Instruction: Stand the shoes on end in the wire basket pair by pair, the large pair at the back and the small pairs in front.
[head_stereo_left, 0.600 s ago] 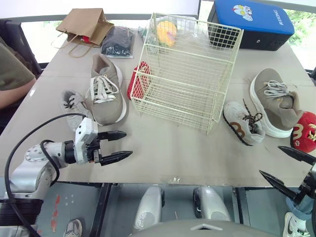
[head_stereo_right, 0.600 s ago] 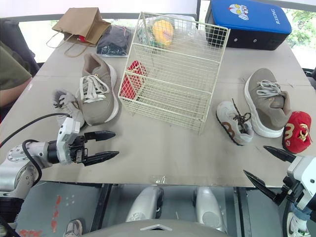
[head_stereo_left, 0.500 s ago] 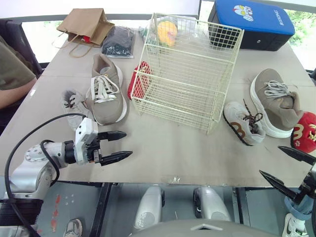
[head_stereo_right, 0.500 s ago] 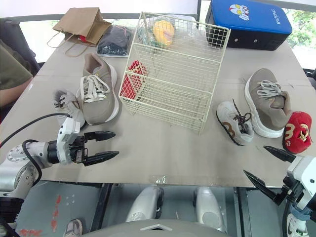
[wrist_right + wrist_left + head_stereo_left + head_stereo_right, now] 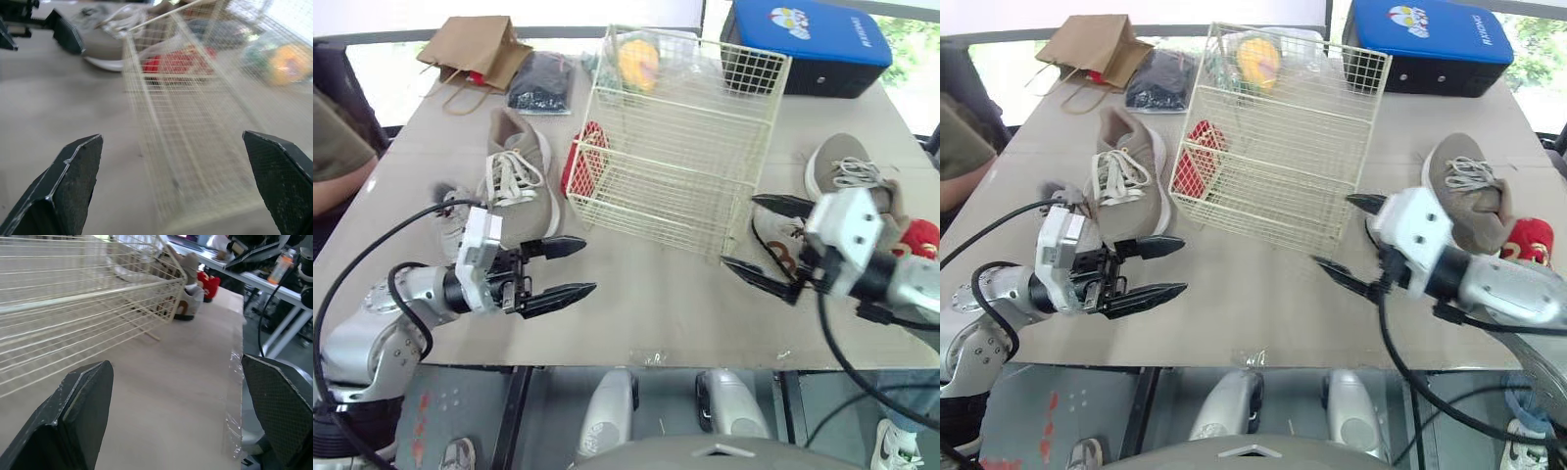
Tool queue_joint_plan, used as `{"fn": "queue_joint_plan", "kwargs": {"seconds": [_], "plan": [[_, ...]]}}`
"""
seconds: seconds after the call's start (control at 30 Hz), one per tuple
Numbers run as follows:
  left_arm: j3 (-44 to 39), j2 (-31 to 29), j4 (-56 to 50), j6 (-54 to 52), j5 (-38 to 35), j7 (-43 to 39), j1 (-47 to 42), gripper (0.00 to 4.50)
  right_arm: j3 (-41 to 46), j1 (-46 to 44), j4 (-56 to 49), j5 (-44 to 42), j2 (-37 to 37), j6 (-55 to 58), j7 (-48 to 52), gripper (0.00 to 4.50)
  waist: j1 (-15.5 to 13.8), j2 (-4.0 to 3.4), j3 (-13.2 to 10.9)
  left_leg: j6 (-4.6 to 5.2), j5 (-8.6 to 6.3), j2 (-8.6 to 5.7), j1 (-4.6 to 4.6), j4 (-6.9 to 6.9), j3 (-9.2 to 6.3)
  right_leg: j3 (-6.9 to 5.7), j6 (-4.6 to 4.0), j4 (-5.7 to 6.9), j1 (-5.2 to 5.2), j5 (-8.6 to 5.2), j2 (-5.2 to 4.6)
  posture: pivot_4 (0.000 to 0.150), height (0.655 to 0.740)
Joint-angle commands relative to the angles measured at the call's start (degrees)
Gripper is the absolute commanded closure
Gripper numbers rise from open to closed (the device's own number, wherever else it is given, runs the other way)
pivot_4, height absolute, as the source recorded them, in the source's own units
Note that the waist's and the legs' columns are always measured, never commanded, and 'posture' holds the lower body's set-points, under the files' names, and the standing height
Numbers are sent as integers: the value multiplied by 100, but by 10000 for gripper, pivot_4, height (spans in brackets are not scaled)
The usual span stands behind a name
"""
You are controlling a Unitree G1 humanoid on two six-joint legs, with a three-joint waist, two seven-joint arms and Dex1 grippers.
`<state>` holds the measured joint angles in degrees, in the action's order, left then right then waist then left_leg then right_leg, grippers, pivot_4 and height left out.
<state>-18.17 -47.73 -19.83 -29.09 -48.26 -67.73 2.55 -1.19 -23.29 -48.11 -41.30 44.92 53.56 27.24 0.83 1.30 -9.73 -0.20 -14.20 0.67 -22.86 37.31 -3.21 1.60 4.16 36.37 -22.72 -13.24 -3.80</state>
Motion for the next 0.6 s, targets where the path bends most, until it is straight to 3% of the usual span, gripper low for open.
{"fn": "queue_joint_plan", "kwargs": {"seconds": [0.03, 0.07, 0.17, 0.43, 0.6], "plan": [[-126, 14, -253, -18, -94, 95, -23, 0, -1053, -1035, 530, 104, -182, 721, 179, 446, -11, 0, -1, 0, 0, 0, -1, 0, -2, -1, 0, 0, 0, 0, 0, 1500, 7400], [-111, 14, -263, -29, -91, 119, -35, 0, -1294, -1298, 769, 181, -275, 850, 216, 446, -18, 0, -1, 0, 0, -1, -1, 0, -6, -5, -1, -1, 1, 0, 0, 1500, 7400], [-112, 6, -340, -69, -121, 193, -44, 0, -2226, -1873, 1529, 1033, -46, 683, 501, 8767, -21, -1, -3, 0, 0, -4, -5, 0, -12, -11, -1, -1, 0, 0, -2, 1500, 7400], [-262, 55, -632, -155, -245, 459, 227, 0, -2824, -2147, 1844, 1806, 555, -28, 1697, 44435, -22, 3, 0, 0, 0, -6, -3, 4, -12, -13, 12, -3, 3, 7, -6, 1500, 7400], [-288, 96, -777, -171, -268, 578, 326, 0, -2918, -2207, 2419, 2582, 851, -1023, 2360, 44826, -8, 4, 1, 0, 0, -6, 0, 6, -14, -15, 2, -3, 7, 1, -6, 1500, 7400]]}}
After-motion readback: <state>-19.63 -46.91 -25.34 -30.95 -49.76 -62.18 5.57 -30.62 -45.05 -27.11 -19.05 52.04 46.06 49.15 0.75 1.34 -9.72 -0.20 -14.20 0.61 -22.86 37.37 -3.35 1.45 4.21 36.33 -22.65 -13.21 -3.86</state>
